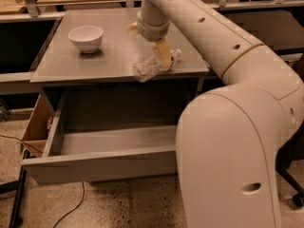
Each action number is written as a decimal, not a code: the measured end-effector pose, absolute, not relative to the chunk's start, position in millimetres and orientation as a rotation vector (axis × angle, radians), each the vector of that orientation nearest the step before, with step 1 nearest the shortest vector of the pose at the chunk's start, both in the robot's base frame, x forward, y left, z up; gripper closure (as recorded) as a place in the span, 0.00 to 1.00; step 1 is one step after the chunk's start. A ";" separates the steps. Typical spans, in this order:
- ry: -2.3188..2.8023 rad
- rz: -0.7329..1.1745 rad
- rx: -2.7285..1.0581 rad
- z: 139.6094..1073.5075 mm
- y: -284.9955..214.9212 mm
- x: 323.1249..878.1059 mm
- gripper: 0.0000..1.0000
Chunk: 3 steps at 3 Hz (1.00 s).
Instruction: Pick water bottle from top drawer and place on counter
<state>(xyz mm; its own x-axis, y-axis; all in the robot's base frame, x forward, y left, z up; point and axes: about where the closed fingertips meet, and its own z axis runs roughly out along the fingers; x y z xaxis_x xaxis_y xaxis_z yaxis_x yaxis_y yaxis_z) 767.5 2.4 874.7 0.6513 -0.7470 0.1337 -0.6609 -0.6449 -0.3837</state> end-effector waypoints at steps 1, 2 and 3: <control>1.100 -0.382 -2.511 875.7 3.0 770.8 0.00; 1.087 -0.366 -2.430 878.4 5.2 776.0 0.00; 1.089 -0.372 -2.325 885.4 8.7 782.1 0.00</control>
Offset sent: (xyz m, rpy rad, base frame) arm 0.0141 0.0026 0.0164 0.2590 -0.1038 -0.0013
